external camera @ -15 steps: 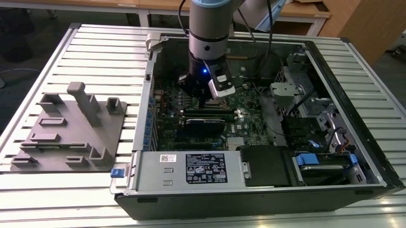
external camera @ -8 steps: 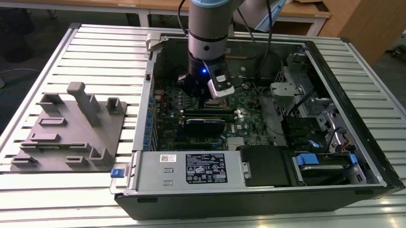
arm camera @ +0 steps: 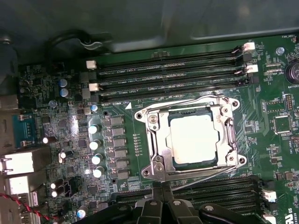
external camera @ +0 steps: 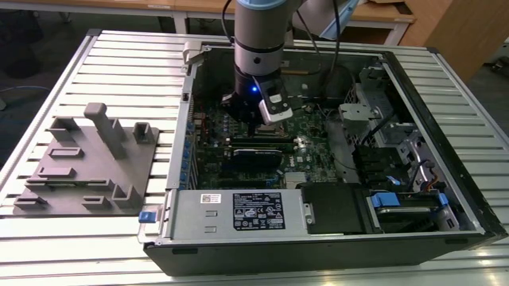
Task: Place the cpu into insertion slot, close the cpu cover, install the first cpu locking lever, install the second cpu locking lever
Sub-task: 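Install the second cpu locking lever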
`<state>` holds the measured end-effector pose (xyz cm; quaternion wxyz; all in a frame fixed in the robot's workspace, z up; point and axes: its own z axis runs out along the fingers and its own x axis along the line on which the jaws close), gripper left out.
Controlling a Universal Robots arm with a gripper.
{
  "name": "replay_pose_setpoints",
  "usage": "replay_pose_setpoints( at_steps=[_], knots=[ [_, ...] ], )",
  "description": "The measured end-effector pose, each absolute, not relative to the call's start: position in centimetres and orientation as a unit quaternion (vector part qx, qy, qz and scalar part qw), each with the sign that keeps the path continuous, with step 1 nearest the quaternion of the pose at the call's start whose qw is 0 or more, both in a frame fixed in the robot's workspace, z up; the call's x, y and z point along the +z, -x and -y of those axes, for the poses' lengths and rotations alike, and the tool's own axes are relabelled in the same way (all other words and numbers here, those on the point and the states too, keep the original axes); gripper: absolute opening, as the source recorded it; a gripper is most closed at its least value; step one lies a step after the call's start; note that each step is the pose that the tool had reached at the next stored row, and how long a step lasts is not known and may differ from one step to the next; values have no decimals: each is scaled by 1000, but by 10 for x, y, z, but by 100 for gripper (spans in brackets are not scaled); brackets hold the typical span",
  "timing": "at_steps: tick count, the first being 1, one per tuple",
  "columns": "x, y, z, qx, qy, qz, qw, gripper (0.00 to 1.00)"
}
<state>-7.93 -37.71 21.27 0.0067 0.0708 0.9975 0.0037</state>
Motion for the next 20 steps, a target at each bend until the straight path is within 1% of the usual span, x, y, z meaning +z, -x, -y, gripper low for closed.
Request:
replay_pose_setpoints(
  at_steps=[20],
  knots=[
    [208,83,377,4,-71,-997,9,11]
  ],
)
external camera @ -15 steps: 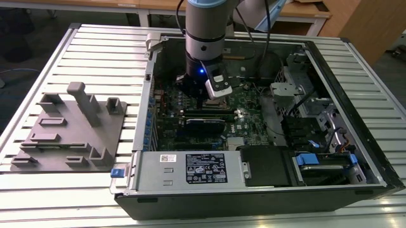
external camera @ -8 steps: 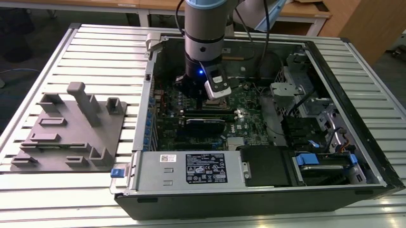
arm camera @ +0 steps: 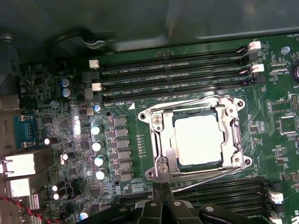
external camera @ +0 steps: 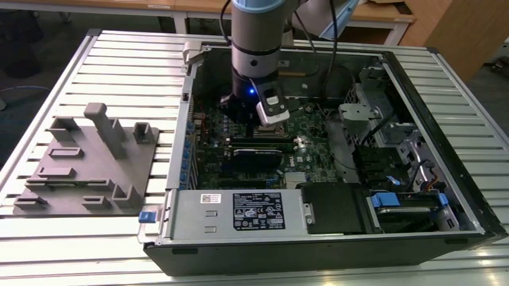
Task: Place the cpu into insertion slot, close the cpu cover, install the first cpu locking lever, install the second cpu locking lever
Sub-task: 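Install the second cpu locking lever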
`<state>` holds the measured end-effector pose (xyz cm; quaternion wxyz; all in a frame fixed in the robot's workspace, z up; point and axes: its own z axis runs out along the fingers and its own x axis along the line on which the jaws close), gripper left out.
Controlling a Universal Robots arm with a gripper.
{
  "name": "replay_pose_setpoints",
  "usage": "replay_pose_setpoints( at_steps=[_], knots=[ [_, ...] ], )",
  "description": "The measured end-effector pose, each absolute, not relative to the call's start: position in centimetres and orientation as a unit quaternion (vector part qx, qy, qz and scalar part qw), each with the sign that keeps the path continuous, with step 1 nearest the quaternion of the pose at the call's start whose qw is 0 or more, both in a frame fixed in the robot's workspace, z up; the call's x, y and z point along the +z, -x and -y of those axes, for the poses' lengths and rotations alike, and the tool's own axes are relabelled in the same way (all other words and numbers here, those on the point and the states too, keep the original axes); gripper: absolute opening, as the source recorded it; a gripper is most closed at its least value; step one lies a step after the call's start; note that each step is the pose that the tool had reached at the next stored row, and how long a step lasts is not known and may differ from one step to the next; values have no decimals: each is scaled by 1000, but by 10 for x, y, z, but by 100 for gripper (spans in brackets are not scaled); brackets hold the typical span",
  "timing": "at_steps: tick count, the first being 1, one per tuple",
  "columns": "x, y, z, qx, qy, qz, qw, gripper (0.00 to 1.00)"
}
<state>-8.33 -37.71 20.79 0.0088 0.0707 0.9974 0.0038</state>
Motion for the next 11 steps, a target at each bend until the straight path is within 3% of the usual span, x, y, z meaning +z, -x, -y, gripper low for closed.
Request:
replay_pose_setpoints(
  at_steps=[11],
  knots=[
    [203,83,377,6,-71,-997,9,11]
  ],
)
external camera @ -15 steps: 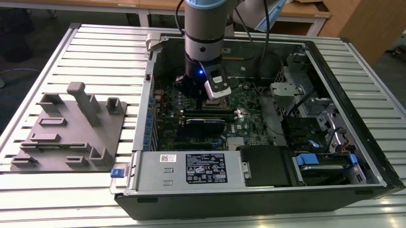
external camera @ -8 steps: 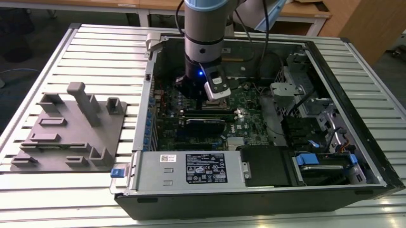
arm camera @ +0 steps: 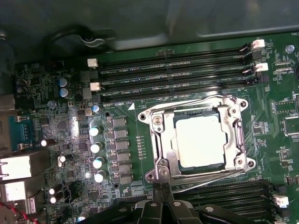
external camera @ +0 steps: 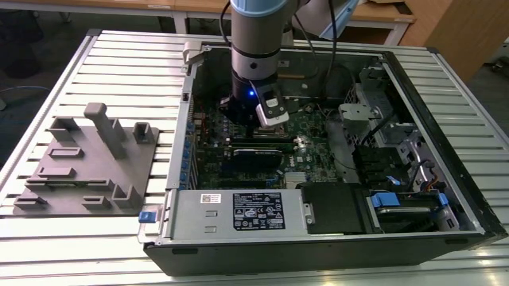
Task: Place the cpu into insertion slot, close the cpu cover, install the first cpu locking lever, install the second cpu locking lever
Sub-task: 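Install the second cpu locking lever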
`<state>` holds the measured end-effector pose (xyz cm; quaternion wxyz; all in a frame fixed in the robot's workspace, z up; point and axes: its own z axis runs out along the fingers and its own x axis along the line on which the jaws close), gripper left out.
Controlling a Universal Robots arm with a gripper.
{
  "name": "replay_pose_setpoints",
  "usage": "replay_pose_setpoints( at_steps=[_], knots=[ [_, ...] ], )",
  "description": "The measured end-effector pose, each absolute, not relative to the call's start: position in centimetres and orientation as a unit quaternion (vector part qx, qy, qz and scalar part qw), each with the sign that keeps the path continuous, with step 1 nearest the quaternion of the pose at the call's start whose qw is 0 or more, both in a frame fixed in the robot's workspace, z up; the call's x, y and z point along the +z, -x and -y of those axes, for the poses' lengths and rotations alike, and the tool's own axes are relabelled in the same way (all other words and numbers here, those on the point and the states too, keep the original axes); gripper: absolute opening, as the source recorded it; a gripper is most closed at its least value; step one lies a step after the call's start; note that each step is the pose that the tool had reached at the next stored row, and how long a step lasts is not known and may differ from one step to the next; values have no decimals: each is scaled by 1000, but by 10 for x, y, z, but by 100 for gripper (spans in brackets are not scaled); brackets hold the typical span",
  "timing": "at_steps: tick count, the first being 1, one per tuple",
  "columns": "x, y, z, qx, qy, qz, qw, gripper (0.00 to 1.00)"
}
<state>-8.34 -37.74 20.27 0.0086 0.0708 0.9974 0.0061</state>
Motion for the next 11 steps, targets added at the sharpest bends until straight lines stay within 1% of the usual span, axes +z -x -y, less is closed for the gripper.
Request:
replay_pose_setpoints(
  at_steps=[8,11],
  knots=[
    [201,83,378,10,-71,-997,8,11],
    [201,83,379,15,-71,-997,8,11]
  ],
)
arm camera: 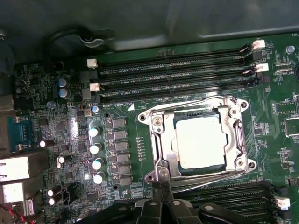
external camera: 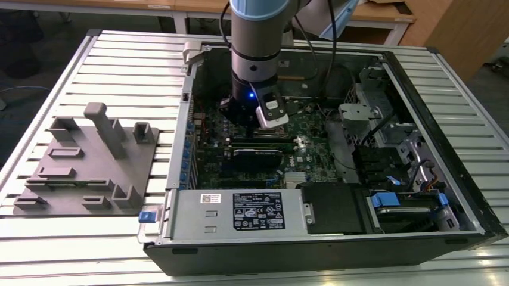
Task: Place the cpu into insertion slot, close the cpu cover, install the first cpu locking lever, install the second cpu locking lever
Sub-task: 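Install the second cpu locking lever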
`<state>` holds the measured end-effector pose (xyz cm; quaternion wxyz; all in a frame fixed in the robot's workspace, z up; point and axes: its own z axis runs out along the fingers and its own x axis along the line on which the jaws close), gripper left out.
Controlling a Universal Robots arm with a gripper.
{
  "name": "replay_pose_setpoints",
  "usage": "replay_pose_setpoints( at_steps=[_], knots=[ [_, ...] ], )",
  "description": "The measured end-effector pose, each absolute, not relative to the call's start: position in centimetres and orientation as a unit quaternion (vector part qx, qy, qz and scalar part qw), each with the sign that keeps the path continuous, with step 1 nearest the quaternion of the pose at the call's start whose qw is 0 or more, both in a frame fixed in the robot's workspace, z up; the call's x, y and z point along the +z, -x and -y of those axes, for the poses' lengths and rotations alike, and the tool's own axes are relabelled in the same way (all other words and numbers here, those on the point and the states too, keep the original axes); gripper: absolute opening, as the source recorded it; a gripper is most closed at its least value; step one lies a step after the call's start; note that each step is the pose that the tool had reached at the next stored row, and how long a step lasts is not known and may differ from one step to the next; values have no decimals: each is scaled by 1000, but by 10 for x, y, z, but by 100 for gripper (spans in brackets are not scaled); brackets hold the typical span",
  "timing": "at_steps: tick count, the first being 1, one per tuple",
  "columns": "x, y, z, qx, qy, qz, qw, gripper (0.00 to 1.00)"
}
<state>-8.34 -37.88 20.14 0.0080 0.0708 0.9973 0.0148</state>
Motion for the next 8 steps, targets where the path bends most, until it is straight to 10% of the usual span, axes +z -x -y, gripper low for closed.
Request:
replay_pose_setpoints(
  at_steps=[8],
  knots=[
    [200,83,381,26,-71,-997,7,11]
  ],
)
